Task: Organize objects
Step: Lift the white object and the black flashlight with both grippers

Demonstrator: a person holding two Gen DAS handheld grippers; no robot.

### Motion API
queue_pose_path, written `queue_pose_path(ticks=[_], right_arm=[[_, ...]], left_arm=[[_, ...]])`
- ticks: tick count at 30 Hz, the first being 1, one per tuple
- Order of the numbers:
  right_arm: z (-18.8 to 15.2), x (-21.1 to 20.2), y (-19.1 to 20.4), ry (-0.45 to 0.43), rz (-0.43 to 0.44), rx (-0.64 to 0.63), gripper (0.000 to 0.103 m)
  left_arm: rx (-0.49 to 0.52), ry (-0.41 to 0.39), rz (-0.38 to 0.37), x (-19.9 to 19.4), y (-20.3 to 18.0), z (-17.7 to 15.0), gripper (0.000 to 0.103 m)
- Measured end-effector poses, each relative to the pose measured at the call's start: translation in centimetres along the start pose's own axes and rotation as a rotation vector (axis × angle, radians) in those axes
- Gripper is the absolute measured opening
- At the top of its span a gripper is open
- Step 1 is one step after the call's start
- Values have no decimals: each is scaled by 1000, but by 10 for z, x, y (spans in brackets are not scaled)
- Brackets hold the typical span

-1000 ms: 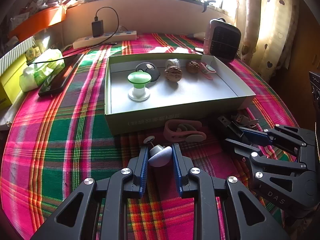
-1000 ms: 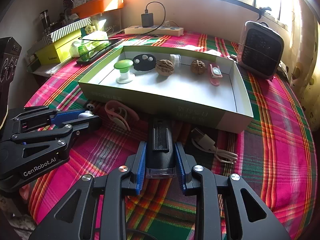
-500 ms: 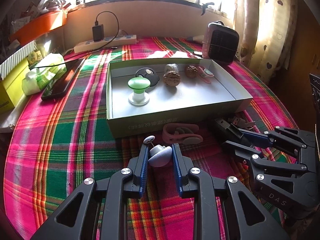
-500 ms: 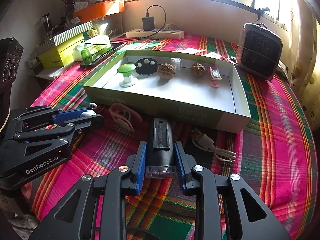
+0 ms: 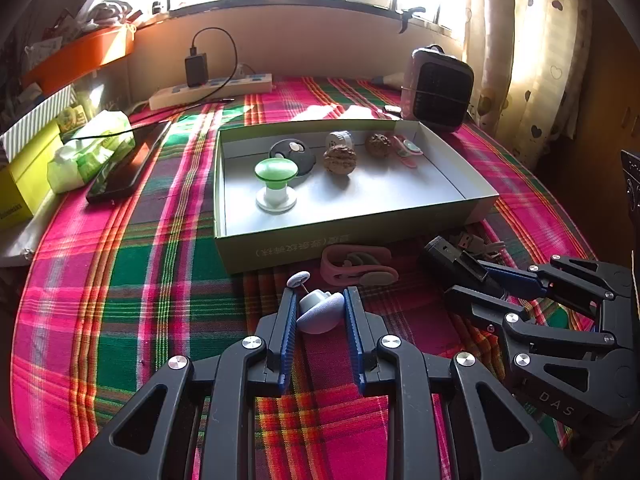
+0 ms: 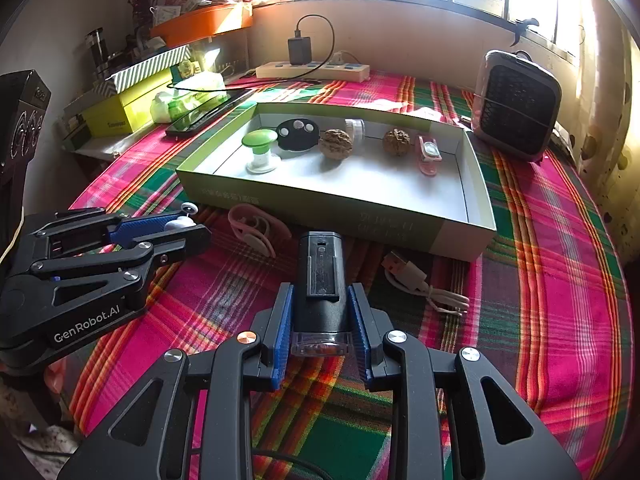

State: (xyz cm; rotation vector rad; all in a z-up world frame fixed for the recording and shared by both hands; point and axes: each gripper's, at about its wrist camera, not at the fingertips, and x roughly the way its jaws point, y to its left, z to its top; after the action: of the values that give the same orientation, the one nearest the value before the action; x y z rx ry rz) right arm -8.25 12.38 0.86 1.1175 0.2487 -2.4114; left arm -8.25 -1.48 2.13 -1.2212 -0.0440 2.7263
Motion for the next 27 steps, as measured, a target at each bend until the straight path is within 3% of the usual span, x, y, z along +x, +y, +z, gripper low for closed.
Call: queue_pose_path(ticks=[27], right_arm=[[19,-14,-5,-50,30,19,29]], left_arm=[[-5,-42,-18,-14,1,18,21]])
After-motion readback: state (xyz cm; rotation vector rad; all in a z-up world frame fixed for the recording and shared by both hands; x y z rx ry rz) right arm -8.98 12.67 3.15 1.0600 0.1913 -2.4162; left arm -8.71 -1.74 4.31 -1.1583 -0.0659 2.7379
